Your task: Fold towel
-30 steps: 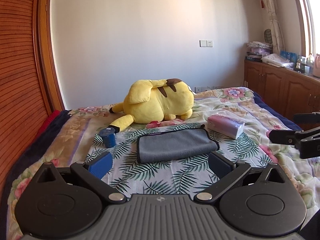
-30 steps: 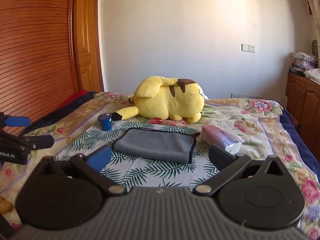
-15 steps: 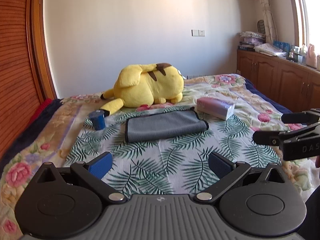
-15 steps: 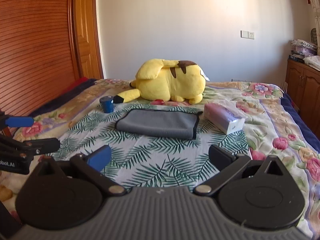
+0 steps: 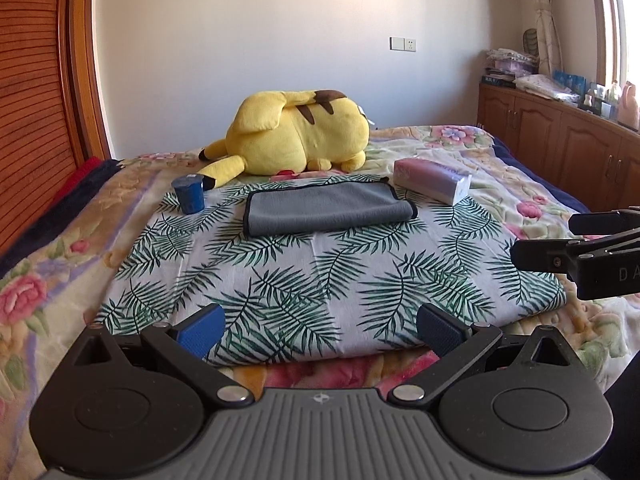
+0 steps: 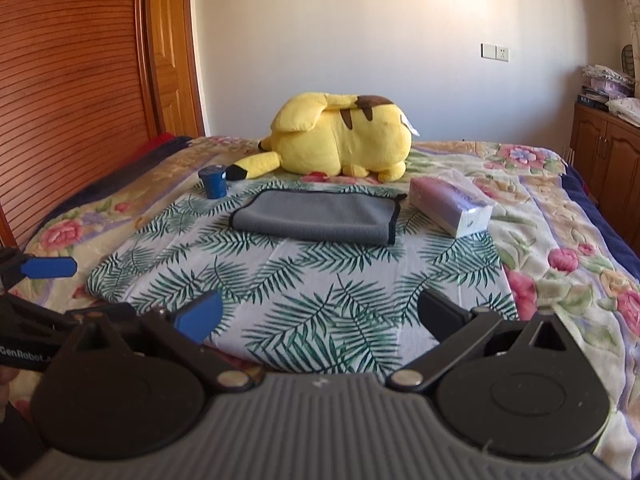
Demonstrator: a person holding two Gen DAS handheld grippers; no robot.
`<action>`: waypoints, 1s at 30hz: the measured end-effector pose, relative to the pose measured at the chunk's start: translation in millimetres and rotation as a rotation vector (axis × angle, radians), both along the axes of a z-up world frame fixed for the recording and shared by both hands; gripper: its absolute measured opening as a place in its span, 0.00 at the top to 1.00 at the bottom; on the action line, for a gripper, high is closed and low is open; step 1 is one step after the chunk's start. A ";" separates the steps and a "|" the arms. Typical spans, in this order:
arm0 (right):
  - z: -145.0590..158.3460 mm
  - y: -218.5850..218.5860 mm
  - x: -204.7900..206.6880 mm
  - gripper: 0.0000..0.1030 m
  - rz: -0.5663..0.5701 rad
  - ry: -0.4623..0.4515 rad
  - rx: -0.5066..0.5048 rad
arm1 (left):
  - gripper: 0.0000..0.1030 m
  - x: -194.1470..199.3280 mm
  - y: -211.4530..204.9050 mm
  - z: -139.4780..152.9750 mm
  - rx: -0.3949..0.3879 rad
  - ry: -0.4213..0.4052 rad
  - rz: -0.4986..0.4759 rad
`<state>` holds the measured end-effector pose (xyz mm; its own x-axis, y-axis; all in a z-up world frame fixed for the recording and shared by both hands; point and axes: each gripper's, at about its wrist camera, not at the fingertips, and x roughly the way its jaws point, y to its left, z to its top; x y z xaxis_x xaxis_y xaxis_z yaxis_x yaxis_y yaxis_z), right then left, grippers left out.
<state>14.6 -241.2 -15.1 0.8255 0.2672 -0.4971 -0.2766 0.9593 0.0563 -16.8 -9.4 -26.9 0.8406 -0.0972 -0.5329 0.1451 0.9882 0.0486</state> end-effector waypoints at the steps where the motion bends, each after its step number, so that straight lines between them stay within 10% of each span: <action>1: -1.7 0.9 -0.1 0.00 0.000 0.003 -0.001 | 0.16 -0.1 0.7 -1.9 -0.001 -0.001 0.003; 30: -12.0 -5.9 -5.6 0.00 -0.035 -0.096 0.014 | 0.16 -12.2 11.3 1.8 -0.013 -0.146 0.054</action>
